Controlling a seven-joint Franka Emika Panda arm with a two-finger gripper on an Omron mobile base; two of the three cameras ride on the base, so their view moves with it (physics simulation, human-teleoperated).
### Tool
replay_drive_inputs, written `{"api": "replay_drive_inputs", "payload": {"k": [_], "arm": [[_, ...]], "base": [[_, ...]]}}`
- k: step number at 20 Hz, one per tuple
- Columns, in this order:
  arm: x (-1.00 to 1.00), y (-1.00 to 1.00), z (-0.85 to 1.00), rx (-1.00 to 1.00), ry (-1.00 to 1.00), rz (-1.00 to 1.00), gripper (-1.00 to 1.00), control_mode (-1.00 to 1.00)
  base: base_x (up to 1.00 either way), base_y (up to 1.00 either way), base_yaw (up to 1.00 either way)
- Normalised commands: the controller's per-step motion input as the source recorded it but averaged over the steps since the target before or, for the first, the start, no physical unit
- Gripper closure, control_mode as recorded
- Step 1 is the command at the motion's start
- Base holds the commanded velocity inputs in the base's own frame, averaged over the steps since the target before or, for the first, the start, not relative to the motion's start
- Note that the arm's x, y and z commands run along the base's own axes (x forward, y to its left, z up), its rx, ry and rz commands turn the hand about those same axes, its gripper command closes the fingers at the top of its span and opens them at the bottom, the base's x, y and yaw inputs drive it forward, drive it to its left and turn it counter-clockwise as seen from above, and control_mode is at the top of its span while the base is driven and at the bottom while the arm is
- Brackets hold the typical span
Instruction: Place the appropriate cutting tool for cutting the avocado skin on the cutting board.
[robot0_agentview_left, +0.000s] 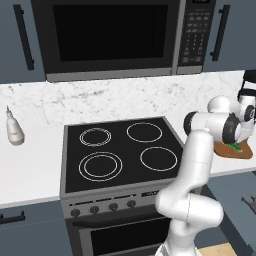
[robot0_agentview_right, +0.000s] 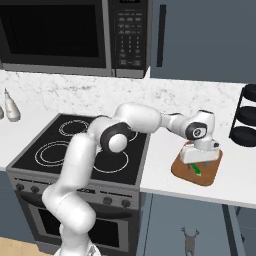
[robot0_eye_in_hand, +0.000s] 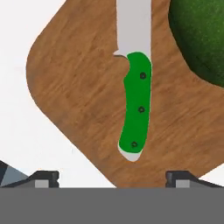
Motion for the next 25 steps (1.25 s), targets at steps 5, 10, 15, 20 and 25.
{"api": "replay_drive_inputs", "payload": {"k": [5,10,15,20,25], "arm": [[-0.66,0.16,0.73,-0.03,-0.11,0.13,-1.0,-1.0],[-0.72,0.41,0.55,-0.08,-0.15,0.14,-1.0,-1.0],[-0.87,0.73,0.27,-0.15,-0.16,0.13,-1.0,-1.0],[-0.79,0.99,0.2,-0.21,-0.15,0.16,-1.0,-1.0],[-0.67,0.97,0.28,-0.22,-0.1,0.17,-1.0,-1.0]], "base": [[0.0,0.0,0.0],[0.0,0.0,0.0],[0.0,0.0,0.0],[0.0,0.0,0.0],[0.0,0.0,0.0]]}}
